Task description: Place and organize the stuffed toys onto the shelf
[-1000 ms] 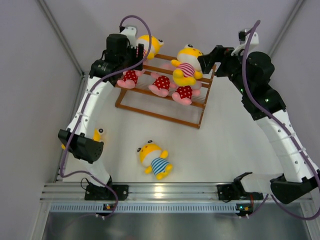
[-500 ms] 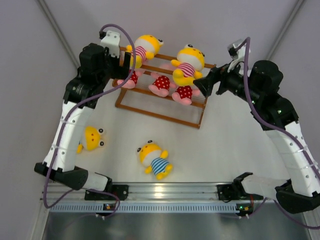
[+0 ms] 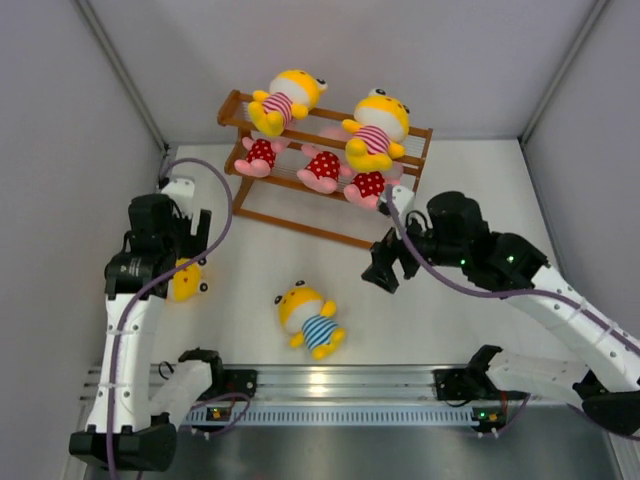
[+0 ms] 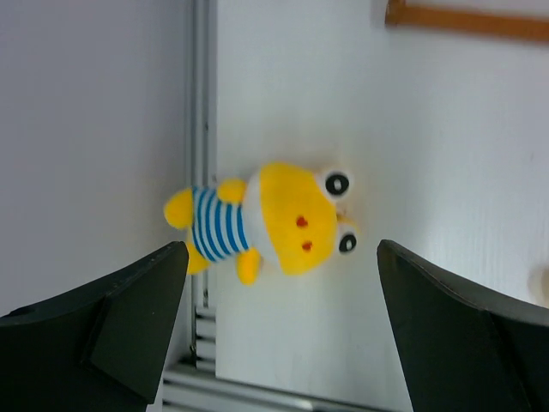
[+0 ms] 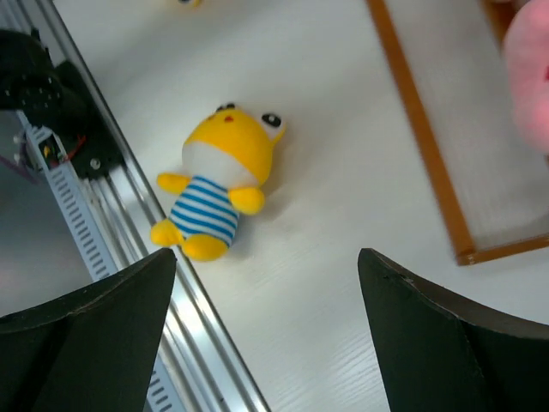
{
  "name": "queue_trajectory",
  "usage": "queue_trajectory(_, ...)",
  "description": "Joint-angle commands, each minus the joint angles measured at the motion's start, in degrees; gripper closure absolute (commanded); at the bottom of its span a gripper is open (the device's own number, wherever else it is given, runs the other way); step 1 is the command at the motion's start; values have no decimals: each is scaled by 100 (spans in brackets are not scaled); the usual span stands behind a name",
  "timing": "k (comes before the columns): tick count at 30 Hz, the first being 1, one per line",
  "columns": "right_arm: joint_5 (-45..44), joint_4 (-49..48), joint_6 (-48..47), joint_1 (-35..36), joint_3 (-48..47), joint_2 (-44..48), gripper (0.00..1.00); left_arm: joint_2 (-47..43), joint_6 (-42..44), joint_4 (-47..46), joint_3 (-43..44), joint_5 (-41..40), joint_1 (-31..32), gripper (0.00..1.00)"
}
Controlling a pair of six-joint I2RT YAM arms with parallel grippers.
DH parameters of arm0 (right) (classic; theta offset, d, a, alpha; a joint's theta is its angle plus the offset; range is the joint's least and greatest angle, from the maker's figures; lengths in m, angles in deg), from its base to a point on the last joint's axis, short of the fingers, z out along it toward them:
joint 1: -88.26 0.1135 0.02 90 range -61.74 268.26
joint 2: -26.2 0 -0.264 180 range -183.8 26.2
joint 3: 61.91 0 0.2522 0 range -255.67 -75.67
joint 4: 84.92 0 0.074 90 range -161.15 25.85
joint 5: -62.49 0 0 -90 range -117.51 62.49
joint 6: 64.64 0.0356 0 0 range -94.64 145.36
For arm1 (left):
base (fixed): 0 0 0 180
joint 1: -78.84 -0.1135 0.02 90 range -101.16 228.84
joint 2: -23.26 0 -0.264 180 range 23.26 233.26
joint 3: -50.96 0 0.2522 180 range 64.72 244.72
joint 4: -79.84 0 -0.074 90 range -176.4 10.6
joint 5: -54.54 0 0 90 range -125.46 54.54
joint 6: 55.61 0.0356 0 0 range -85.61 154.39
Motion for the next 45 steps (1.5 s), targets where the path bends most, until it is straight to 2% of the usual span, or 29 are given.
queue_trajectory(1,-306,-476,232,439,676,82,13,-149,151,172,-745,203,-310,3)
queue_trajectory(4,-264,-922,215,738,1483,-41,13,-149,81,163,-1141,404,-470,4)
queue_trajectory(6,122,-1406,171,809,1845,20,13,-114,107,111,-1282,738,-558,4)
queue_trajectory(7,254,-2044,153,809,2291,81,12,-97,185,102,-1413,904,-628,4)
queue_trajectory(10,387,-3311,162,800,2961,179,9,-35,143,-64,-1651,678,-690,3)
queue_trajectory(13,781,-3649,100,800,3051,-277,10,-17,142,-126,-1739,590,-760,3)
queue_trajectory(17,1660,-4096,66,888,3463,-709,18,-8,160,-126,-1766,616,-778,3)
queue_trajectory(22,1653,-4248,12,1081,3868,-691,18,44,169,-126,-1775,660,-778,3)
queue_trajectory(25,1635,-4248,12,1160,3921,-963,17,71,177,-126,-1775,660,-787,3)
queue_trajectory(28,1495,-4642,73,1397,3974,-1209,18,88,186,-118,-1783,669,-787,3)
queue_trajectory(31,1258,-4932,311,1442,3921,-1622,24,114,186,-118,-1783,677,-796,3)
queue_trajectory(36,1153,-5083,434,1468,3772,-1948,44,141,195,-118,-1766,678,-813,3)
queue_trajectory(40,548,-4688,486,1495,3710,-2054,73,202,186,-109,-1661,704,-813,3)
queue_trajectory(41,485,-4661,522,1486,3702,-2036,91,220,178,-118,-1652,713,-805,3)
queue_trajectory(42,414,-4661,566,1486,3710,-1967,100,237,186,-118,-1643,713,-813,3)
queue_trajectory(45,186,-4905,925,1486,3815,-1756,100,255,186,-118,-1634,721,-813,3)
